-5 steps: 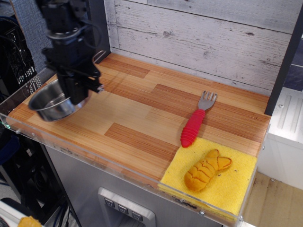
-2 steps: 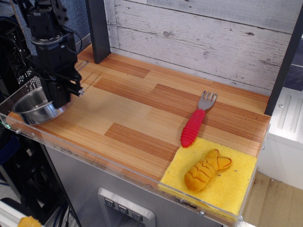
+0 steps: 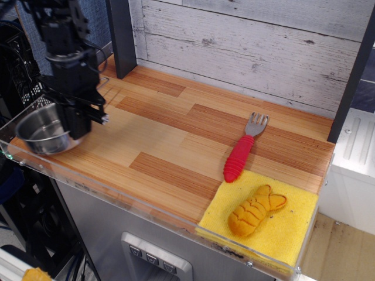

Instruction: Move the pot left side of the table

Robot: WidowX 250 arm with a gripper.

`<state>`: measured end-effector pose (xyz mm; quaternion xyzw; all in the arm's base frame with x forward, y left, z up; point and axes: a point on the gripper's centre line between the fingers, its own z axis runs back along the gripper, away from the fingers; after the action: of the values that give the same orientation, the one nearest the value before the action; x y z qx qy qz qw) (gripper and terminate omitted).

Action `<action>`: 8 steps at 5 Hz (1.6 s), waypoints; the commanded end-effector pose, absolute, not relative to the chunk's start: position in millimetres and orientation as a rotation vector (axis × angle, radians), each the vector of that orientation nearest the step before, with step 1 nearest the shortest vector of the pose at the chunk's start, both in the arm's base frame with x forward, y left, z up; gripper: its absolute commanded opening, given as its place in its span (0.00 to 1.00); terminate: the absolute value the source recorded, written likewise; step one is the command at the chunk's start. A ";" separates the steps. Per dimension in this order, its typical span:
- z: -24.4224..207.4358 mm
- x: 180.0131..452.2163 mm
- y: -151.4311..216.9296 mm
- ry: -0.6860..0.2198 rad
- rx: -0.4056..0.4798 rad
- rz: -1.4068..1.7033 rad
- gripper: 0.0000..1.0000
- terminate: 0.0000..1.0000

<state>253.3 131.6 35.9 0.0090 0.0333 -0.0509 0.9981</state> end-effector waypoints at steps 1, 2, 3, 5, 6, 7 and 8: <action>25.9 257.0 101.3 0.096 0.006 -0.183 0.00 0.00; 34.7 254.9 104.0 0.071 0.001 -0.163 1.00 0.00; 40.6 252.5 106.7 0.061 0.006 -0.139 1.00 0.00; 86.2 244.5 110.1 -0.020 0.047 -0.060 1.00 0.00; 105.9 238.5 101.3 -0.037 0.075 0.009 1.00 0.00; 127.8 234.6 86.4 -0.078 0.048 0.059 1.00 0.00; 133.1 239.7 76.9 -0.091 0.017 0.028 1.00 0.00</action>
<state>236.0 76.7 121.4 0.0015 -0.0213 0.0173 0.9996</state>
